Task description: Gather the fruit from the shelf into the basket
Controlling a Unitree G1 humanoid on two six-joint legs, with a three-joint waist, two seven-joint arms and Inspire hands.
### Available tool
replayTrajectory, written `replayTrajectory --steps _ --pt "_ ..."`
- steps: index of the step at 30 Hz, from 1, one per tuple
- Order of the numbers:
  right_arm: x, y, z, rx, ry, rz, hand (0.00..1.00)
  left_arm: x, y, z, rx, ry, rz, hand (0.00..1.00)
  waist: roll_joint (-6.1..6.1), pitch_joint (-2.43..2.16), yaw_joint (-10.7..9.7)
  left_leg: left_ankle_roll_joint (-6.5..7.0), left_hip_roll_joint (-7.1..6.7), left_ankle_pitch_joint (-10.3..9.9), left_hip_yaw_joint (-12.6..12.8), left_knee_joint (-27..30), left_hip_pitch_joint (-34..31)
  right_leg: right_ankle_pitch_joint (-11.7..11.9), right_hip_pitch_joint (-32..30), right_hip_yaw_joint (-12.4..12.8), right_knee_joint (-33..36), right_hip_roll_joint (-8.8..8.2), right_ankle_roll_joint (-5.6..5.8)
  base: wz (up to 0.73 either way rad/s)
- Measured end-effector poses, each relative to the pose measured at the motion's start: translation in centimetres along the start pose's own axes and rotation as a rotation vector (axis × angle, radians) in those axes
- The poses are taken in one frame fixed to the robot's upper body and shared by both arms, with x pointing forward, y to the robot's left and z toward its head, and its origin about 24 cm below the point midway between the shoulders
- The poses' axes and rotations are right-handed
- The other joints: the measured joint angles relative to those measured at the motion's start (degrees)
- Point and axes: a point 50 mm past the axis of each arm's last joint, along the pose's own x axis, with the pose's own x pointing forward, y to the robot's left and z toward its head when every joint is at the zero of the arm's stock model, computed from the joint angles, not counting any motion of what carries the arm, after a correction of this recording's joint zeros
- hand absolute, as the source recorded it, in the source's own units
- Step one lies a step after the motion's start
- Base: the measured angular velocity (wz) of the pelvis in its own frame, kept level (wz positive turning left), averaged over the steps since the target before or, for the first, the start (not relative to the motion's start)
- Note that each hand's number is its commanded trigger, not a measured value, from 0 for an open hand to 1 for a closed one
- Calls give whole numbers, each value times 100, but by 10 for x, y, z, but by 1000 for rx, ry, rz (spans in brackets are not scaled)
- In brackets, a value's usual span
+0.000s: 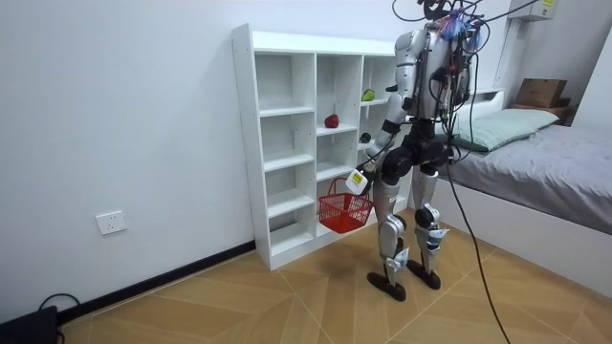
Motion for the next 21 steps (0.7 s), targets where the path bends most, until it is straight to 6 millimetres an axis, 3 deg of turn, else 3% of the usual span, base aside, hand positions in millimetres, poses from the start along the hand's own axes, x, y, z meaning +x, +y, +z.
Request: replayTrajectory --steps 15,21 --pt "2 2 24 15 -112 -12 0 1 -1 3 13 -12 -8 100 27 9 -12 -1 8 0 0 -3 -34 0 -36 -8 1 5 0 0" --pt "2 4 29 20 -133 6 0 1 -1 3 14 -13 -9 100 54 -40 -42 -2 9 1 0 2 -26 2 -29 -8 3 6 -2 0"
